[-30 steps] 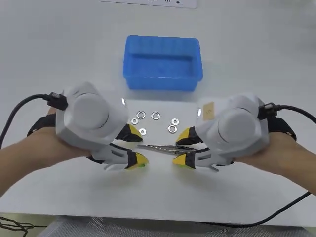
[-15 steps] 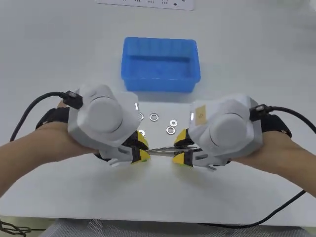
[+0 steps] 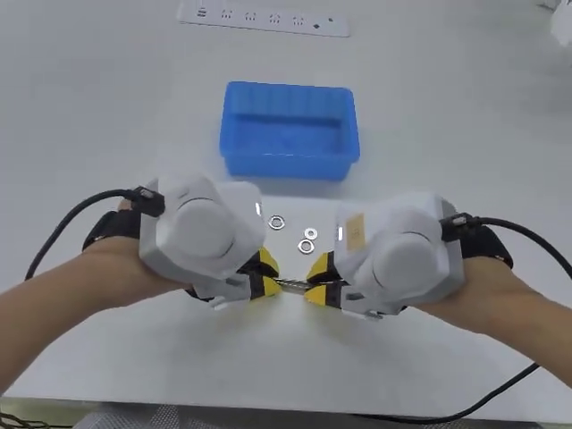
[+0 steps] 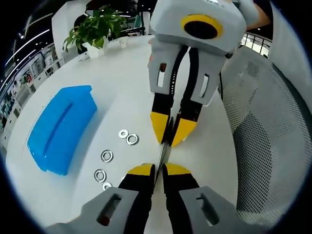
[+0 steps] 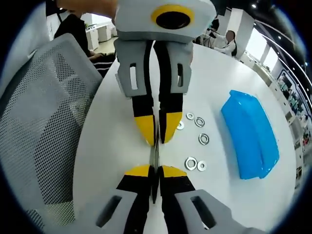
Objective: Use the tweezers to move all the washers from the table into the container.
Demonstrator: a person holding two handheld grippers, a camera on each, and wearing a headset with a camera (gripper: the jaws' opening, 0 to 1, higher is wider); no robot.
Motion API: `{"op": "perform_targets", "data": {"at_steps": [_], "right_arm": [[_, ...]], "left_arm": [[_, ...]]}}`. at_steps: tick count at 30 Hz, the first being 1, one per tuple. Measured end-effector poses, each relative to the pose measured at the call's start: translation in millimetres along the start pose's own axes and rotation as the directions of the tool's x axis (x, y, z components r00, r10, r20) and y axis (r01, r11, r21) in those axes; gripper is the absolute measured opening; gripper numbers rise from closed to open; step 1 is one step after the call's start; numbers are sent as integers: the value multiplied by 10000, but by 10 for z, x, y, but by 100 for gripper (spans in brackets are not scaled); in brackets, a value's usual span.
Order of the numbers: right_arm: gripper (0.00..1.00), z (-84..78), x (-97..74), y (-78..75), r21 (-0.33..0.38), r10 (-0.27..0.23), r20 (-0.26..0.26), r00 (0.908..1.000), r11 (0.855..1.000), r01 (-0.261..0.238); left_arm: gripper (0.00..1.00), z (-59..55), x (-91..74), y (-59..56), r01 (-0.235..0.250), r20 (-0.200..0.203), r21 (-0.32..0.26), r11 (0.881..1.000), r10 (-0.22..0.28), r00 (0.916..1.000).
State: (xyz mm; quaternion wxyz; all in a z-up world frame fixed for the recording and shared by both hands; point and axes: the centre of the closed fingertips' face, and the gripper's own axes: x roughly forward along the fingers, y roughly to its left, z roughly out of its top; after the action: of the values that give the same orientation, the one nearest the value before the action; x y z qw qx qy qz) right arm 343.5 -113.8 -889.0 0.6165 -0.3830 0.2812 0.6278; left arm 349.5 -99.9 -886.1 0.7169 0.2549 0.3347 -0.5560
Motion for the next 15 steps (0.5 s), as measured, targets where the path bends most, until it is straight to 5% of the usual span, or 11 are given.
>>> {"op": "perform_targets", "data": {"at_steps": [2, 5, 13, 15], "right_arm": [[7, 27, -30, -24, -169, -373, 87, 9993, 9992, 375], [7, 148, -129, -17, 659, -544, 781, 9955, 9966, 493], [7, 210, -192, -10, 346, -730, 910, 9932, 9969, 701], [7, 225, -185, 1, 128, -691, 886, 9937, 9976, 682]], "left_arm": [[9, -20, -9, 9, -115, -134, 134, 9998, 117, 9998], [10, -47, -33, 17, -237, -205, 219, 9995, 241, 9995], [9, -57, -38, 12, -215, -369, 429, 9988, 231, 9991], [8, -77, -51, -17, -175, -614, 869, 9961, 228, 9979]]}}
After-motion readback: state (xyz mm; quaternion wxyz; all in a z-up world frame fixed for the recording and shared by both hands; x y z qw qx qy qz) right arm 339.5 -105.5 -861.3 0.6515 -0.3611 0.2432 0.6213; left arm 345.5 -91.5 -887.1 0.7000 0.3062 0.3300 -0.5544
